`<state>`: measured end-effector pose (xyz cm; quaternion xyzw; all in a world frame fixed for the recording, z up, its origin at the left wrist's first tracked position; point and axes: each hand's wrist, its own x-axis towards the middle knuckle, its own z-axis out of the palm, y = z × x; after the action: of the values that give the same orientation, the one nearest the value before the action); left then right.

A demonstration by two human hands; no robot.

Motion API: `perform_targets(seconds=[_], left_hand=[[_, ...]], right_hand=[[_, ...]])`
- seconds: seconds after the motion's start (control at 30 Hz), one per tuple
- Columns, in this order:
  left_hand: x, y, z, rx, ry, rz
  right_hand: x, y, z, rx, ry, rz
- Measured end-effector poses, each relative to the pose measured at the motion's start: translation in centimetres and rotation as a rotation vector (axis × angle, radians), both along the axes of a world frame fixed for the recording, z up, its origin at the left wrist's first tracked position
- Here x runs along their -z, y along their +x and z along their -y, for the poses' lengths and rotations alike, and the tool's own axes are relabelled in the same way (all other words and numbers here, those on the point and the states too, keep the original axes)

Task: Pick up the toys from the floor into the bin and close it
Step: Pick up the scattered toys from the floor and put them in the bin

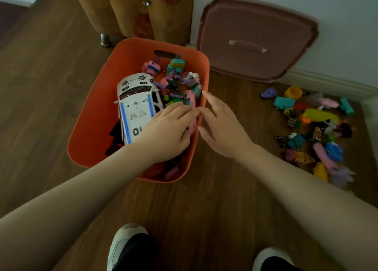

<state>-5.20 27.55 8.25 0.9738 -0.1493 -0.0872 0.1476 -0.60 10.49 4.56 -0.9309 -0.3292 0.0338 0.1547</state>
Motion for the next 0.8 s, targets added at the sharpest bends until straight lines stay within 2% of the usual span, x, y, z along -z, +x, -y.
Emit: perform_targets(seconds=[0.1,0.2,0.3,0.37,0.47,0.53,0.63,0.8], left_hand=[[1.0,1.4,4.1,0.074,-0.020,-0.085],[2.1,2.5,9.0,0.205,0.017,-0.132],[3.0,3.3,13.2,0.311,0.109,-0.133],[3.7,3.8,15.7,0.385,0.171,-0.127],[5.3,4.2,19.5,0.499,0.288,-0.233],[6.9,4.6,21.3,0.486,0.336,-0.334],[9.4,5.5,22.9,0.359,0.272,-0.472],[12.8,6.7,24.6,0.223,0.227,-0.568]], right_hand=[[0.4,-0.4,4.4,0.113,-0.063,0.015],[2.1,-1.2,11.0,0.268,-0.197,-0.078],[4.7,-2.5,17.6,0.435,-0.274,-0.305],[6.0,-3.3,21.4,0.594,-0.233,-0.470],[8.0,-4.8,26.7,0.778,-0.194,-0.691],[9.6,-5.9,28.9,0.744,-0.227,-0.756],[11.8,-6.3,29.6,0.640,-0.252,-0.738],[15.1,-4.4,27.4,0.597,-0.224,-0.725]])
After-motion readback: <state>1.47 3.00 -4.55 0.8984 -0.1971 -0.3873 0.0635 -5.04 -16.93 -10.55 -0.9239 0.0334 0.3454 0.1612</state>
